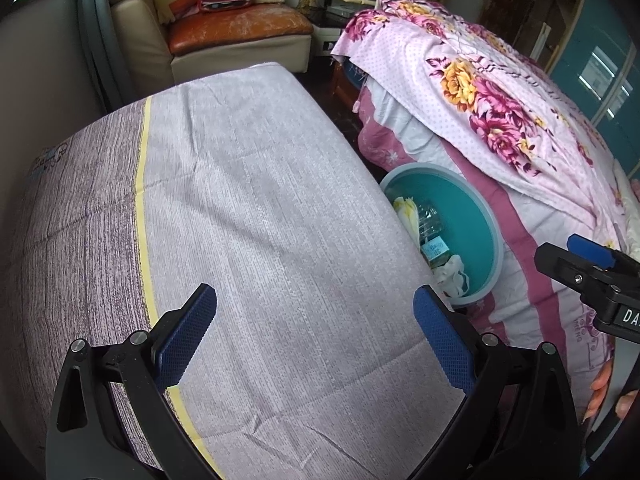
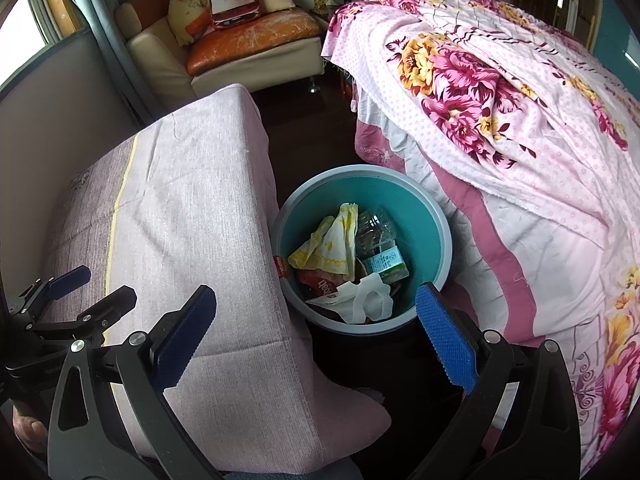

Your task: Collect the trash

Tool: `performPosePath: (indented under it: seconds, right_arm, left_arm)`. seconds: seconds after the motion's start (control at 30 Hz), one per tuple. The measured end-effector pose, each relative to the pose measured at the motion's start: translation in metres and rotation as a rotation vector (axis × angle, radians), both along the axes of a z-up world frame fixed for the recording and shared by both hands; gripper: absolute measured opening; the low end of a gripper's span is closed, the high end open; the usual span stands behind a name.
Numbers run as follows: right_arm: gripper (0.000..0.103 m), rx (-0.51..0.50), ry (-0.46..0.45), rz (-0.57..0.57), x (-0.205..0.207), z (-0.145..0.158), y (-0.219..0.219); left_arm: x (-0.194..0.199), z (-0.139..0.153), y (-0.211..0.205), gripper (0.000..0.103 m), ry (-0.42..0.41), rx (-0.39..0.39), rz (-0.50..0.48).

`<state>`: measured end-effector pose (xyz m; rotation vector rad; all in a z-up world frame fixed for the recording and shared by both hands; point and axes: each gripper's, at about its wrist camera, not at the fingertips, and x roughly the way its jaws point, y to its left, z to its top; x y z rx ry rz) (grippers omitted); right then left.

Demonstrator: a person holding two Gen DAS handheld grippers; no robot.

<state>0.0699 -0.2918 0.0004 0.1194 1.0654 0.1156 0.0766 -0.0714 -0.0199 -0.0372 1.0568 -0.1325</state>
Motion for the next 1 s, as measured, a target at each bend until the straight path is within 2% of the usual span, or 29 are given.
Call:
performPosePath:
  seconds: [1.0]
  right_arm:
    - [0.096,0.02,0.067,-0.002,0.018,-0.031,-0.002]
  left_arm:
    - [0.011,-0.028,0.005,0.099,0.037,0.033,0.03]
